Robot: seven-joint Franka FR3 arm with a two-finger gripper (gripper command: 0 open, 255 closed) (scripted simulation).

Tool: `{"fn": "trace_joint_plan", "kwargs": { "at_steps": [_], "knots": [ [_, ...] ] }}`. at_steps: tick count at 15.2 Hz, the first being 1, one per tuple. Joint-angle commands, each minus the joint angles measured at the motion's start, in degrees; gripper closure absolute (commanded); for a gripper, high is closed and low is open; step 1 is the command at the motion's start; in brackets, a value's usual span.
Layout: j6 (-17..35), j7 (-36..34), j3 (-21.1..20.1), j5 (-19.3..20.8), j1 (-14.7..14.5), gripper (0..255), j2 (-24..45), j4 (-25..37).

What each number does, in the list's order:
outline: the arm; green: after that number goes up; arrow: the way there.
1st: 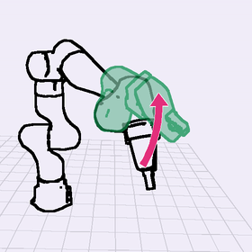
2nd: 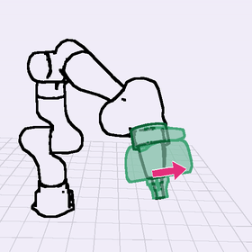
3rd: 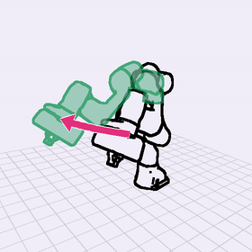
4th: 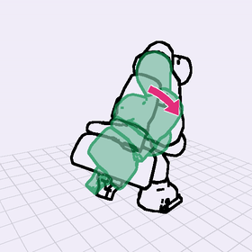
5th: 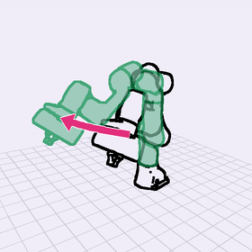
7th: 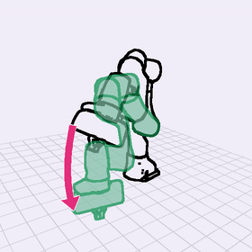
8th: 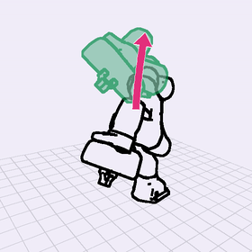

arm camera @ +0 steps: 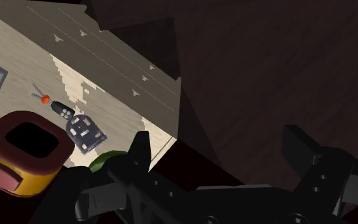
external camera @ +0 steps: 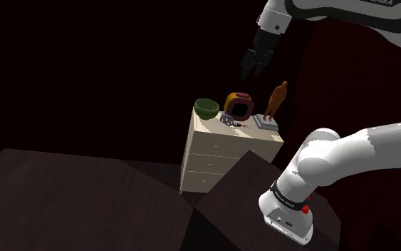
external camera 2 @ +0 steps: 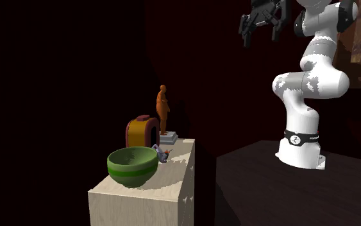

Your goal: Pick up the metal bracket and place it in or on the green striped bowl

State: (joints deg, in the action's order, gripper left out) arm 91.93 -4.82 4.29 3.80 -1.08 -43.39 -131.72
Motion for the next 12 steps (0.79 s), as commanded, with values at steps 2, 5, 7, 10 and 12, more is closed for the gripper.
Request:
{"fn": "trace_joint_plan", "kwargs": {
  "at_steps": [2, 5, 7, 10, 12],
  "knots": [
    [1.1, 1.18, 0.79, 0.73, 0.13, 0, 0.93, -0.66],
    [4.49, 4.63, 3.18, 2.87, 0.55, 0, 4.14, -2.28],
    [6.82, 6.87, 4.75, 4.25, 0.86, 0, 6.61, -3.04],
    [10.42, 10.15, 7.07, 6.19, 1.33, 0, 10.79, -3.7],
    [12.85, 12.3, 8.58, 7.37, 1.64, 0, 13.9, -3.81]
  ]
}}
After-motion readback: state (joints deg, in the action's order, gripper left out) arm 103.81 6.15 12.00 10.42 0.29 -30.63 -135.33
